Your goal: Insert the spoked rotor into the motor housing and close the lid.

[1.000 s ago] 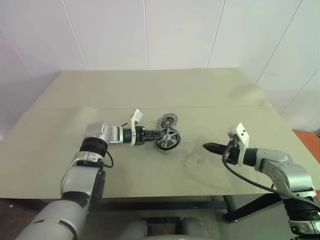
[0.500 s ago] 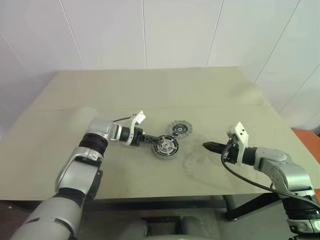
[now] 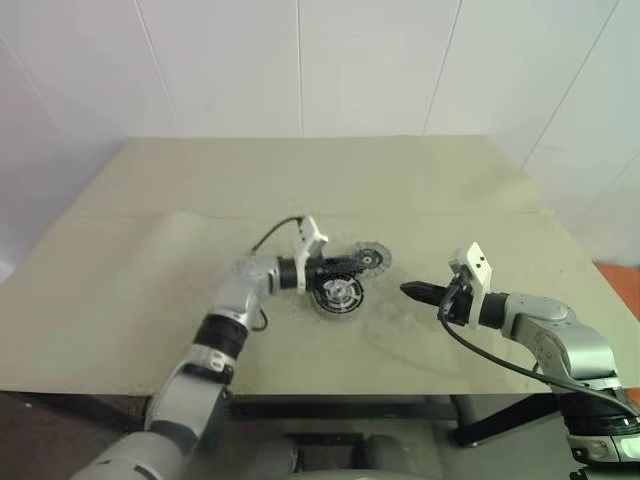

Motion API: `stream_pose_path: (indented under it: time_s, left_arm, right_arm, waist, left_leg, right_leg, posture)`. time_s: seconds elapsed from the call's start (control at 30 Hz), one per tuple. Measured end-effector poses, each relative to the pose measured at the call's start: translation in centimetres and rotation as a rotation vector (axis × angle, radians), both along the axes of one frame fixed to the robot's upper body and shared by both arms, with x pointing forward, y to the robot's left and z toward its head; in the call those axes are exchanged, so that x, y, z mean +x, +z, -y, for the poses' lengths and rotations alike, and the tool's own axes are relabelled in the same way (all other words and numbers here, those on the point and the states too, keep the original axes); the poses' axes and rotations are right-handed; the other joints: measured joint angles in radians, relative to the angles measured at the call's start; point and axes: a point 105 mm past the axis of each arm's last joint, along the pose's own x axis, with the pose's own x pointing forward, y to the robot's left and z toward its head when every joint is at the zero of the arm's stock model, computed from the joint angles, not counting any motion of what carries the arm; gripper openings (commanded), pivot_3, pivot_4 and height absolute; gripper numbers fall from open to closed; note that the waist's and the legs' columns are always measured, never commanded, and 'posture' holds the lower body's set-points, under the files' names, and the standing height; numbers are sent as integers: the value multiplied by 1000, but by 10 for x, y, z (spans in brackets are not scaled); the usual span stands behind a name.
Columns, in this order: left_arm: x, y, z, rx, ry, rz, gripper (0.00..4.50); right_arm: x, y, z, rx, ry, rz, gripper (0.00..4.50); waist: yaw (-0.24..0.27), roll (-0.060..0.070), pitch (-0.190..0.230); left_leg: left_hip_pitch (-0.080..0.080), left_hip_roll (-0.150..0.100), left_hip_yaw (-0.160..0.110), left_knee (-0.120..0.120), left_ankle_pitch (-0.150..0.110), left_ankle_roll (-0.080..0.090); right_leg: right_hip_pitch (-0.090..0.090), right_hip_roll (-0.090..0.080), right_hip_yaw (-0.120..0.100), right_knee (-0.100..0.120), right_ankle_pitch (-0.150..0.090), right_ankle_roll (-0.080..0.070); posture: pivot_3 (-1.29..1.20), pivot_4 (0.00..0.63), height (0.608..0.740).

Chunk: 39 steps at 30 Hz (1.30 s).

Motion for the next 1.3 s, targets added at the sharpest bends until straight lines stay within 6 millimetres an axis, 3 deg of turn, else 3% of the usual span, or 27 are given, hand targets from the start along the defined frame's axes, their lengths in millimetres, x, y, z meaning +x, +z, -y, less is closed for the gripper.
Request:
stream_pose_path:
  time_s: [0.1, 0.27, 0.5, 0.63, 0.87, 1.1, 1.3]
  left_arm:
    - [0, -10, 4, 64, 15, 42, 26]
    - [7, -24, -8, 176, 57, 83, 26]
    - [10, -24, -9, 228, 45, 157, 26]
    - [6, -25, -9, 212, 31, 140, 26]
    - [-12, -22, -10, 88, -33, -75, 26]
    - [-12, -30, -16, 176, -23, -38, 26]
    - [-11, -27, -16, 78, 44, -78, 26]
  right_arm:
    - [-1, 3, -3, 6, 11, 10, 0]
    - [0, 4, -3, 5, 9, 12, 0]
    - [3, 7, -3, 1, 6, 26, 0]
    - [4, 5, -2, -5, 1, 22, 0]
    - [6, 1, -3, -25, 4, 16, 0]
    - [7, -1, -5, -23, 12, 13, 0]
    - [12, -5, -2, -49, -20, 28, 0]
  waist:
    - [-2, 0, 0]
    - [-3, 0, 0]
    - [-4, 0, 0]
    - [-5, 0, -1]
    - [-4, 1, -1]
    - [-3, 1, -1]
    - [-3, 1, -1]
  left_leg:
    - [2, 0, 0, 1, 0, 0]
    - [2, 1, 0, 1, 0, 0]
    - [3, 1, 0, 1, 0, 0]
    - [3, 1, 0, 1, 0, 0]
    - [3, 1, 0, 1, 0, 0]
    - [4, 1, 0, 1, 0, 0]
    - [3, 1, 0, 1, 0, 0]
  right_leg:
    - [2, 0, 0, 0, -2, 4]
    - [2, 1, -1, 1, -2, 4]
    - [2, 1, -1, 1, -2, 4]
    - [2, 1, -1, 2, -2, 4]
    - [2, 1, -1, 2, -2, 4]
    - [3, 1, -1, 3, 0, 0]
    - [2, 1, -1, 3, -2, 3]
  posture:
    - [0, 0, 740]
    - [0, 0, 740]
    - [0, 0, 740]
    - [0, 0, 740]
    - [0, 0, 740]
    - [0, 0, 740]
    - [0, 0, 740]
